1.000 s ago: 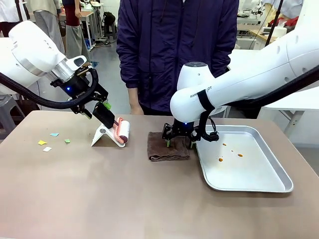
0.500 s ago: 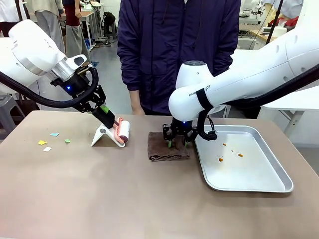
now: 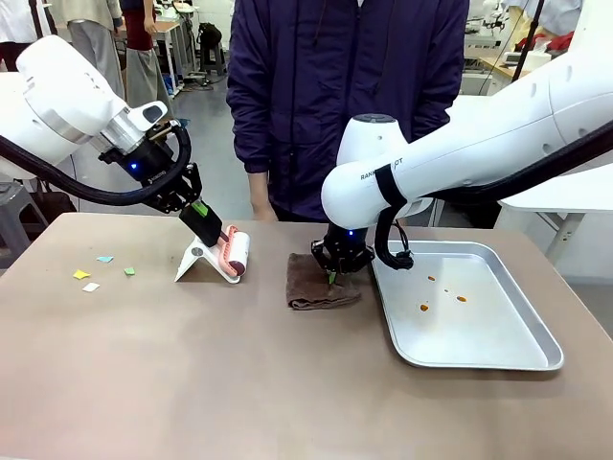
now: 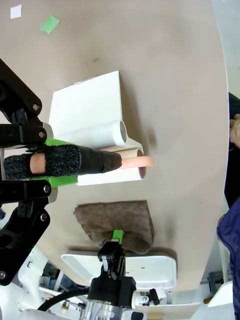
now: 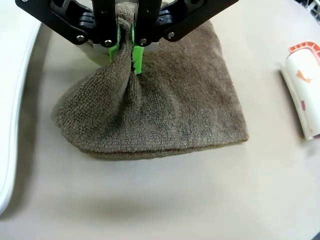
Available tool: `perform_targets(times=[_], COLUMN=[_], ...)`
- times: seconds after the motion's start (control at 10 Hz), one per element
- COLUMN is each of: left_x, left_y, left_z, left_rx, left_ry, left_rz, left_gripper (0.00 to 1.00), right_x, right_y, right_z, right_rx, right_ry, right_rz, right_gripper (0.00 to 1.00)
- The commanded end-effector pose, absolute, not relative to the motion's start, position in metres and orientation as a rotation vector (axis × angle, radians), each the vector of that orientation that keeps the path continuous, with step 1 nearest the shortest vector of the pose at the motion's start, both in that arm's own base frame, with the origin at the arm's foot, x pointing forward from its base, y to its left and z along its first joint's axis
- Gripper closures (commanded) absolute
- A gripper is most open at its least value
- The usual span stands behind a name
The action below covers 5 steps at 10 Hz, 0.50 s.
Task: Clean the surface of the table.
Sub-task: Hold the Lint Roller with your left hand and the towel with your right hand.
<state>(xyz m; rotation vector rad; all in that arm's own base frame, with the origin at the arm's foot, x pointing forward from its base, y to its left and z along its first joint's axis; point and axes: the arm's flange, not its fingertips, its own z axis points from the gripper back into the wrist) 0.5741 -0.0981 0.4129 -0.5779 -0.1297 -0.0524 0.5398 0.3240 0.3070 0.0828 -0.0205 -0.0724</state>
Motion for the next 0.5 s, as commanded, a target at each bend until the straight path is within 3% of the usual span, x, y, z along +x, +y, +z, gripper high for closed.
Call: perform_targets(times=[0.0,0.4], left_x=[0.5715,0.5649], left_y=[-0.0952,-0.0981], left_z=[0.4155,0.424], left_rx=[-0.593,-0.645], left_ry=[-0.168,-0.188], left_rz=[-0.063,-0.096], left_gripper=[1.0,1.0], right_x=[0.5408,0.5412], right_y=[0.3175,0.316], right_z=[0.298,0.2972], right_rx=[0.081,0.081], right_ry=[0.011,0.008], right_rz=[-0.062,-0.073], right_gripper=[1.0,1.0])
